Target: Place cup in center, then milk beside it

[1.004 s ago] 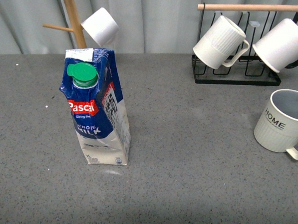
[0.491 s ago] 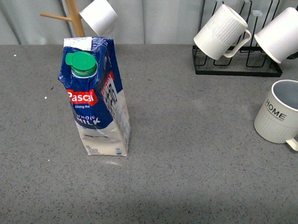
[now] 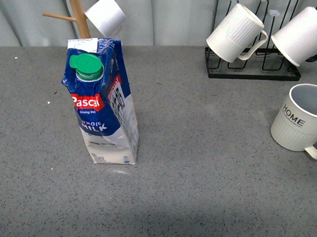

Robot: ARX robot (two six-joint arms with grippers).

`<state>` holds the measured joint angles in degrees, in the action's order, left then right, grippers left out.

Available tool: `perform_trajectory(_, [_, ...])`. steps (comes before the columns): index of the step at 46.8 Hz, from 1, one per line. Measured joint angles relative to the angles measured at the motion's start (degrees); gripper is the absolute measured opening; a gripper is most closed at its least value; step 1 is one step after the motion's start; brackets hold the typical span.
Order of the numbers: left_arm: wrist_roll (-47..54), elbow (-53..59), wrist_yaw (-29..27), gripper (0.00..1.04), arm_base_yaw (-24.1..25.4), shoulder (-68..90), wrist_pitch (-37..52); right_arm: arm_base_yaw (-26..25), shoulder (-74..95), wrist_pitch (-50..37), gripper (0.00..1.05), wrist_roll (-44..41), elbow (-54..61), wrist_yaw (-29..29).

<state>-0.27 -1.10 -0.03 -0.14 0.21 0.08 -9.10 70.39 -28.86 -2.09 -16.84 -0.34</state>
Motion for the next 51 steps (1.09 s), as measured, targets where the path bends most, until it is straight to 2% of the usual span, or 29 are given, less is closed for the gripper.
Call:
perform_trajectory(13, [0.0, 0.0, 0.0, 0.98, 0.0, 0.0, 0.0, -0.1, 17.5, 6.8, 0.96, 0.2, -11.5, -2.7])
perform_trajectory(26, [0.0, 0.0, 0.0, 0.98, 0.0, 0.0, 0.0, 1.7, 29.9, 11.1, 0.96, 1.3, -21.6, -2.0])
perform_trajectory(39, [0.0, 0.0, 0.0, 0.98, 0.0, 0.0, 0.0, 3.7, 37.9, 15.3, 0.96, 5.9, -29.0, -1.7])
perform_trajectory(42, [0.0, 0.0, 0.0, 0.98, 0.0, 0.0, 0.0, 4.2, 38.5, 16.1, 0.87, 6.5, -29.9, -1.7])
perform_trajectory(51, [0.0, 0.0, 0.0, 0.98, 0.0, 0.0, 0.0, 5.2, 38.8, 17.4, 0.51, 7.5, -31.7, -1.2])
